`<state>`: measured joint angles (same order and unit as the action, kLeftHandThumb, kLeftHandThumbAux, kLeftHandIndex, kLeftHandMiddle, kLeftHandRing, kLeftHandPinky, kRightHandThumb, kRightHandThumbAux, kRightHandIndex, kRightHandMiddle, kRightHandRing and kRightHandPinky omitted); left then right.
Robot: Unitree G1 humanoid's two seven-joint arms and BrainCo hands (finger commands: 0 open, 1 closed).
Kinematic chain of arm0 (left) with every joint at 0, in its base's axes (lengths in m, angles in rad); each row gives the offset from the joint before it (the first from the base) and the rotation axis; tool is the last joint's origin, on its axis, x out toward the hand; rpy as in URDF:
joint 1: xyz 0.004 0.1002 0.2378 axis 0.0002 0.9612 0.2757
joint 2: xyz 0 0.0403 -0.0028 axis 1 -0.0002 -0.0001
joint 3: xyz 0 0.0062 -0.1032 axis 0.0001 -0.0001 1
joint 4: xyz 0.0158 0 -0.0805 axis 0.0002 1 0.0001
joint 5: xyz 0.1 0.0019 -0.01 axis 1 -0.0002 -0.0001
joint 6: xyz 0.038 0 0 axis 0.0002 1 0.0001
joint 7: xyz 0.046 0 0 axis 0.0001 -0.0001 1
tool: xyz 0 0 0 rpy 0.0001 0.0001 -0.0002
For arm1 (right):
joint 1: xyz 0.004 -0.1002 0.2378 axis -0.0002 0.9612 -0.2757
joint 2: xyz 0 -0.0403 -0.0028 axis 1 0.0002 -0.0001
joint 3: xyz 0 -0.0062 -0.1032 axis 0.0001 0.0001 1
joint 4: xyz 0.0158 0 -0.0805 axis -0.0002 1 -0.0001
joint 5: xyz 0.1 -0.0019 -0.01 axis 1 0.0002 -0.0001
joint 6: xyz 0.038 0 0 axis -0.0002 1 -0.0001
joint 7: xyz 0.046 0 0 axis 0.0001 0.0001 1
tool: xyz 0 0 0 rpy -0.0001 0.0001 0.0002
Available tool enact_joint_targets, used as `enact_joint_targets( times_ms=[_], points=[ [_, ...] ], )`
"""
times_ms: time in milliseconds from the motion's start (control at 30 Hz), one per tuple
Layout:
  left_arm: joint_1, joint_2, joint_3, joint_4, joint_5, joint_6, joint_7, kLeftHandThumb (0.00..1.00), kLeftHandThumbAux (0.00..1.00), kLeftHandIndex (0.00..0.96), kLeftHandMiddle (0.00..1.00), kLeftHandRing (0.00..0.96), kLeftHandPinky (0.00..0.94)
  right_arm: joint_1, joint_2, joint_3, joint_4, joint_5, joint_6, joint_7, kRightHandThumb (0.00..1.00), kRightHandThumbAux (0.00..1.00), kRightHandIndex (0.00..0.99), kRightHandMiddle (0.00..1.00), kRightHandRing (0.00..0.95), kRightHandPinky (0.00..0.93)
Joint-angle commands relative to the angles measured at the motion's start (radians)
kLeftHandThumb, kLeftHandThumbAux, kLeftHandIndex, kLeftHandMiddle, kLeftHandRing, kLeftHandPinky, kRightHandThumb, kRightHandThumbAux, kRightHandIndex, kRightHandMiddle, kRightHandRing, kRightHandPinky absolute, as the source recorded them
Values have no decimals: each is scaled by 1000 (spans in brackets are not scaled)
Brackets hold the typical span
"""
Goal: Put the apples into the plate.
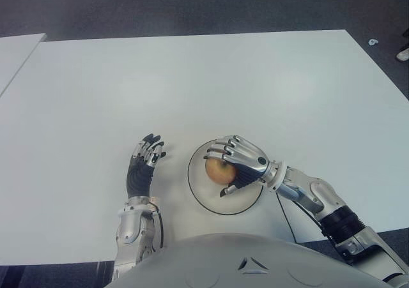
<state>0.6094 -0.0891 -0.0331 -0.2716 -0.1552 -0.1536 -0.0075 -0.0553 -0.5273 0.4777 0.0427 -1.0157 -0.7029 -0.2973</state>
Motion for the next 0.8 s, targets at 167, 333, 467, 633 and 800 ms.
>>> enact_joint_targets(
  times_ms=[167,333,467,633,800],
  points=[
    [-4,-15,-1,17,3,2,11,408,599,200,223,246,288,-29,-20,2,-5,-63,-23,-101,67,291,7,11,8,14],
    [-11,-14,0,31,6,-14,8,416,600,197,217,242,291,-32,-38,11,-2,-105,-30,-159,45,269,1,1,1,2],
    [-13,-12,0,39,6,-27,4,417,602,185,206,233,279,-39,-46,19,5,-115,-29,-176,38,259,0,0,0,0],
    [-14,-9,-1,43,9,-34,5,407,603,173,200,229,279,-42,-56,27,7,-120,-24,-181,36,258,0,0,0,0],
    [-14,-11,-2,43,9,-33,9,403,608,167,201,233,289,-43,-58,29,13,-121,-24,-203,33,262,0,0,0,0]
  ],
)
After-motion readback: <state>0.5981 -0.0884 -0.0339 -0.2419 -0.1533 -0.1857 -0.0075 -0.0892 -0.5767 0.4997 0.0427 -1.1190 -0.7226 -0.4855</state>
